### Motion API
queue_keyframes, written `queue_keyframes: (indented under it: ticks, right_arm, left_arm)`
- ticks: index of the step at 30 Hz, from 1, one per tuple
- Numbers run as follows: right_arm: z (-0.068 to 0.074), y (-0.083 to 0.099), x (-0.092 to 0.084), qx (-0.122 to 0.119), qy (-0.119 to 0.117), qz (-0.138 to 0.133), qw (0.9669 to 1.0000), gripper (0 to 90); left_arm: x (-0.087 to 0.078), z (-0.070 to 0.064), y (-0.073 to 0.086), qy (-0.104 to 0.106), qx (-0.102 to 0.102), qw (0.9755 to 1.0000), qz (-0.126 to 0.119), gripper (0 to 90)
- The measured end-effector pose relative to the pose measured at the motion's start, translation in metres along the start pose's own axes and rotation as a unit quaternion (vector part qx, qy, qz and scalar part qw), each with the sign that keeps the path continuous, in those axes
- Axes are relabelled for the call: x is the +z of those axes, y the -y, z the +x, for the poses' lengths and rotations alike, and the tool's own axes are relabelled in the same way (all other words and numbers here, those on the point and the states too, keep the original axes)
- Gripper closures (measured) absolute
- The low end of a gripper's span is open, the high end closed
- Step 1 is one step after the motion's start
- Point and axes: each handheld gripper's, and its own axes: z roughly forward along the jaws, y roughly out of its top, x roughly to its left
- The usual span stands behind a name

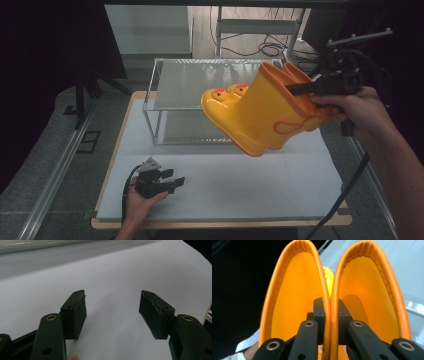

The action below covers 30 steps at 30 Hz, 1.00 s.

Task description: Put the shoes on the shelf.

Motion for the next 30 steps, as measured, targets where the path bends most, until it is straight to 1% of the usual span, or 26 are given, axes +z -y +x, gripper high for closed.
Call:
queue_keyframes:
  ticks: [1, 2, 3, 4, 5, 8, 9, 10, 11, 14, 17, 18, 20, 22, 23, 30]
  right_arm:
    - [-0.003, -0.004, 0.002, 0.003, -0.001, -0.005, 1.0000, 82.8]
    - [-0.003, -0.004, 0.002, 0.003, -0.001, -0.005, 1.0000, 82.8]
    - [-0.010, -0.013, 0.007, 0.006, 0.000, -0.012, 0.9999, 82.8]
    - [-0.010, -0.013, 0.007, 0.006, 0.000, -0.012, 0.9999, 82.8]
    - [-0.016, -0.022, 0.013, 0.010, 0.002, -0.019, 0.9998, 82.8]
    - [-0.027, -0.039, 0.023, 0.016, 0.013, -0.023, 0.9995, 82.7]
    - [-0.031, -0.043, 0.026, 0.018, 0.012, -0.023, 0.9995, 82.7]
    - [-0.036, -0.051, 0.031, 0.022, 0.020, -0.025, 0.9992, 82.7]
    - [-0.041, -0.056, 0.036, 0.026, 0.019, -0.026, 0.9991, 82.7]
    - [-0.053, -0.069, 0.050, 0.033, 0.028, -0.032, 0.9986, 82.7]
    - [-0.059, -0.077, 0.058, 0.033, 0.034, -0.034, 0.9983, 82.7]
    - [-0.064, -0.085, 0.065, 0.036, 0.039, -0.036, 0.9979, 82.7]
    - [-0.066, -0.088, 0.068, 0.038, 0.039, -0.038, 0.9978, 82.6]
    - [-0.073, -0.094, 0.075, 0.049, 0.038, -0.045, 0.9971, 82.7]
    - [-0.074, -0.095, 0.077, 0.050, 0.038, -0.045, 0.9970, 82.7]
    - [-0.076, -0.096, 0.085, 0.050, 0.051, -0.041, 0.9966, 82.7]
  left_arm:
    - [0.000, 0.000, 0.000, 0.001, 0.002, 1.0000, 0.001, 38.4]
    - [0.000, 0.000, 0.000, 0.001, 0.002, 1.0000, 0.001, 38.5]
    - [0.000, 0.000, -0.001, 0.002, 0.002, 1.0000, 0.001, 38.4]
    - [0.000, 0.000, -0.001, 0.002, 0.002, 1.0000, 0.001, 38.4]
    - [-0.001, -0.001, -0.002, 0.002, 0.002, 1.0000, 0.000, 38.4]
    - [-0.002, -0.001, -0.002, 0.002, 0.001, 1.0000, -0.002, 38.4]
    - [-0.002, 0.000, -0.002, 0.002, 0.001, 1.0000, -0.003, 38.4]
    - [-0.003, 0.000, -0.002, 0.001, 0.002, 1.0000, -0.003, 38.4]
    - [-0.003, 0.000, -0.002, 0.002, 0.002, 1.0000, -0.003, 38.4]
    - [-0.004, 0.002, -0.002, 0.002, 0.002, 1.0000, -0.004, 38.4]
    - [-0.004, 0.003, -0.002, 0.001, 0.001, 1.0000, -0.003, 38.4]
    - [-0.004, 0.004, -0.002, 0.000, 0.001, 1.0000, -0.003, 38.4]
    - [-0.005, 0.005, -0.002, 0.000, 0.001, 1.0000, -0.003, 38.4]
    - [-0.005, 0.005, -0.002, 0.000, 0.000, 1.0000, -0.004, 38.4]
    - [-0.005, 0.005, -0.002, 0.000, 0.000, 1.0000, -0.004, 38.4]
    - [-0.005, 0.003, -0.002, 0.001, 0.001, 1.0000, -0.003, 38.4]
